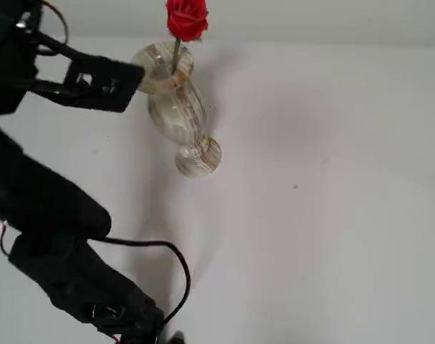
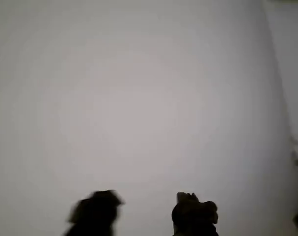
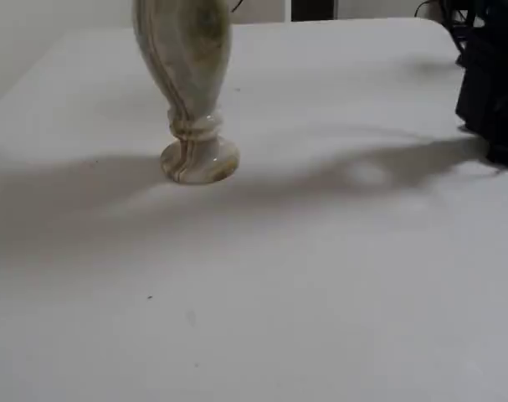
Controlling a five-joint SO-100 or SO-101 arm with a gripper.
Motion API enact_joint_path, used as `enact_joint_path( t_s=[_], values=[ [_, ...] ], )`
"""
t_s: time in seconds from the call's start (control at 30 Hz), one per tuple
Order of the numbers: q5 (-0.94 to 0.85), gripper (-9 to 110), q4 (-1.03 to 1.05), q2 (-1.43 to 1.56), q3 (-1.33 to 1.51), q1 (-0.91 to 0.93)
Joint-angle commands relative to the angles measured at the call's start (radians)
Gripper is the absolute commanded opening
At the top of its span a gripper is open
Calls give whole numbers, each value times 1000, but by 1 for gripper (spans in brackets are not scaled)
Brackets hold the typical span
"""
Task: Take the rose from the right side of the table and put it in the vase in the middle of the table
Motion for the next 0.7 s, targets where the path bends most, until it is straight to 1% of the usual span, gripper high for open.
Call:
enact_joint_path(
  t_s=[0.0,0.1,0.23,0.33,0.5,0.6,0.67],
  values=[
    [-362,0,49,117,-8,-40],
    [-520,0,51,196,80,-2],
    [-689,0,49,391,353,44],
    [-796,0,49,502,489,95],
    [-916,0,46,666,693,176],
    [-948,0,15,816,919,210],
    [-960,0,-57,960,1140,241]
  ],
)
